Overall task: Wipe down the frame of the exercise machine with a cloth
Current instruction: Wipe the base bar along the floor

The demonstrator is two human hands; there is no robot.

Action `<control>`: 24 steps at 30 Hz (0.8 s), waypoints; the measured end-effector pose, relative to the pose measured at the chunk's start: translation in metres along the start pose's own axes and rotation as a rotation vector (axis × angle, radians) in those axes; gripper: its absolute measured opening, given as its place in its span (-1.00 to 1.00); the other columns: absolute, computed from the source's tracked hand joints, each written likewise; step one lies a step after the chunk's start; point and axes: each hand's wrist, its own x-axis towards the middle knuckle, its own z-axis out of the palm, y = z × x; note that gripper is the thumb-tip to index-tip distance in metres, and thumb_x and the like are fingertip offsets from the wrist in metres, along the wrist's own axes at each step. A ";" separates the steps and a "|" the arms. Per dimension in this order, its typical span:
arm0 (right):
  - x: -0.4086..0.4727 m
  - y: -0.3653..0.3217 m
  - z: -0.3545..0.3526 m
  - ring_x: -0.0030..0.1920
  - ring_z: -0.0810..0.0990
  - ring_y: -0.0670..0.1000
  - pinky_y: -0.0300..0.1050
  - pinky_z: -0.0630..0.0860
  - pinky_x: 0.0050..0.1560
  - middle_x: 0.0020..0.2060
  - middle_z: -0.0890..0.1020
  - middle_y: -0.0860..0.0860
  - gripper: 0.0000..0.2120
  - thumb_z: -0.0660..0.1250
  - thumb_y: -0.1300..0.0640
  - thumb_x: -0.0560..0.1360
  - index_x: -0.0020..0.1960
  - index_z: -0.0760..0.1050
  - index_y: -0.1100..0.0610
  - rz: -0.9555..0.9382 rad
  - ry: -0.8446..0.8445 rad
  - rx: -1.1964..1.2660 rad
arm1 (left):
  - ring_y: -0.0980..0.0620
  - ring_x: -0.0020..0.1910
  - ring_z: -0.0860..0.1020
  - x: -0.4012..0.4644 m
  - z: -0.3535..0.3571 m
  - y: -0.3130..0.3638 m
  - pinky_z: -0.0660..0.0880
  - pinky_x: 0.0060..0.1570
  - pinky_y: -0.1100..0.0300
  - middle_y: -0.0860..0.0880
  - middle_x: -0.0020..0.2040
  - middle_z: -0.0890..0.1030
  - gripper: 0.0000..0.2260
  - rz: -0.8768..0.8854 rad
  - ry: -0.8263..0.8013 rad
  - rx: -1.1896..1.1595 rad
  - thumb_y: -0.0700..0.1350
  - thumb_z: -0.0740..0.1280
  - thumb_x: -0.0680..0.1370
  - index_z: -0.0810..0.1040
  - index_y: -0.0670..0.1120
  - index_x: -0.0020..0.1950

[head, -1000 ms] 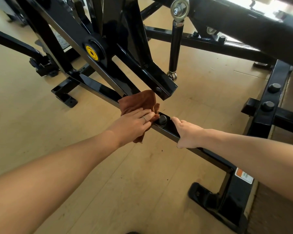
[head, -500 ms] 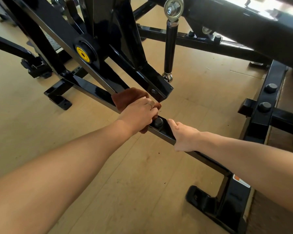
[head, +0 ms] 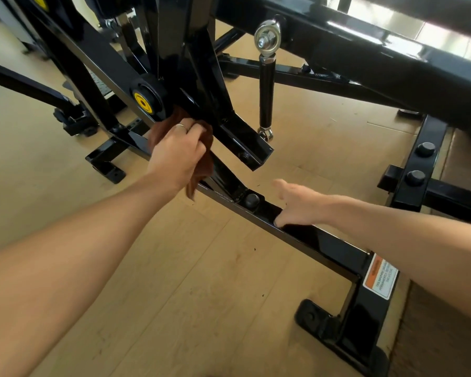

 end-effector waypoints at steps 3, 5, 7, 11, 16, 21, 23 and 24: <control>0.000 -0.007 -0.022 0.28 0.47 0.10 -0.07 0.43 0.15 0.44 0.43 0.07 -0.03 0.53 0.22 0.45 0.64 0.00 -0.01 0.003 0.129 0.246 | 0.09 0.13 0.46 0.006 -0.013 0.019 0.47 0.08 0.28 -0.01 0.28 0.46 -0.74 -0.200 0.230 -0.416 -0.07 0.23 0.70 0.45 -0.03 0.38; 0.001 -0.014 -0.032 0.31 0.46 0.08 -0.06 0.42 0.21 0.43 0.46 0.00 -0.05 0.52 0.26 0.43 0.64 0.05 -0.03 0.009 0.168 0.368 | 0.16 0.11 0.44 0.010 -0.025 0.037 0.38 0.04 0.43 0.00 0.32 0.45 -0.72 -0.203 0.310 -0.501 -0.07 0.21 0.70 0.44 -0.06 0.41; 0.004 -0.021 -0.036 0.32 0.50 0.08 0.03 0.48 0.33 0.40 0.50 -0.03 -0.08 0.50 0.33 0.42 0.62 0.12 -0.03 0.008 0.179 0.471 | 0.16 0.14 0.44 0.021 -0.037 0.052 0.38 0.08 0.48 -0.03 0.38 0.43 -0.69 -0.110 0.321 -0.512 -0.07 0.21 0.70 0.43 -0.09 0.43; 0.007 -0.032 -0.035 0.24 0.59 0.13 0.12 0.55 0.31 0.26 0.57 0.05 -0.17 0.38 0.45 0.37 0.55 0.23 0.04 0.016 0.205 0.585 | -0.09 0.33 0.48 0.048 -0.029 0.074 0.48 0.37 0.01 -0.13 0.35 0.46 -0.55 -0.025 0.151 -0.239 -0.09 0.43 0.59 0.42 -0.13 0.43; 0.002 -0.029 -0.036 0.29 0.51 0.18 0.17 0.52 0.32 0.24 0.57 0.13 -0.12 0.33 0.49 0.31 0.55 0.24 0.05 0.048 0.209 0.588 | -0.26 0.39 0.43 0.039 -0.006 0.095 0.31 0.49 -0.15 -0.26 0.32 0.51 -0.43 0.192 0.011 0.124 -0.09 0.55 0.45 0.48 -0.27 0.37; -0.005 -0.024 -0.037 0.27 0.53 0.19 0.24 0.57 0.27 0.23 0.56 0.14 -0.19 0.28 0.54 0.30 0.49 0.33 0.08 0.049 0.213 0.595 | -0.17 0.45 0.44 0.024 0.010 0.095 0.30 0.53 -0.07 -0.19 0.41 0.53 -0.51 0.439 0.113 0.151 -0.14 0.52 0.49 0.51 -0.16 0.40; -0.004 -0.024 -0.037 0.35 0.50 0.20 0.19 0.52 0.34 0.33 0.53 0.09 -0.11 0.27 0.54 0.33 0.58 0.21 0.06 0.059 0.203 0.605 | -0.15 0.36 0.52 0.032 0.000 0.074 0.44 0.43 -0.06 -0.15 0.32 0.58 -0.48 0.438 0.097 0.187 -0.12 0.61 0.38 0.59 -0.14 0.31; -0.005 -0.025 -0.038 0.39 0.48 0.19 0.16 0.49 0.38 0.38 0.51 0.06 -0.08 0.26 0.54 0.34 0.61 0.16 0.03 0.061 0.190 0.612 | -0.13 0.31 0.54 0.037 -0.007 0.062 0.50 0.36 -0.05 -0.11 0.27 0.59 -0.46 0.411 0.071 0.240 -0.08 0.66 0.31 0.63 -0.11 0.26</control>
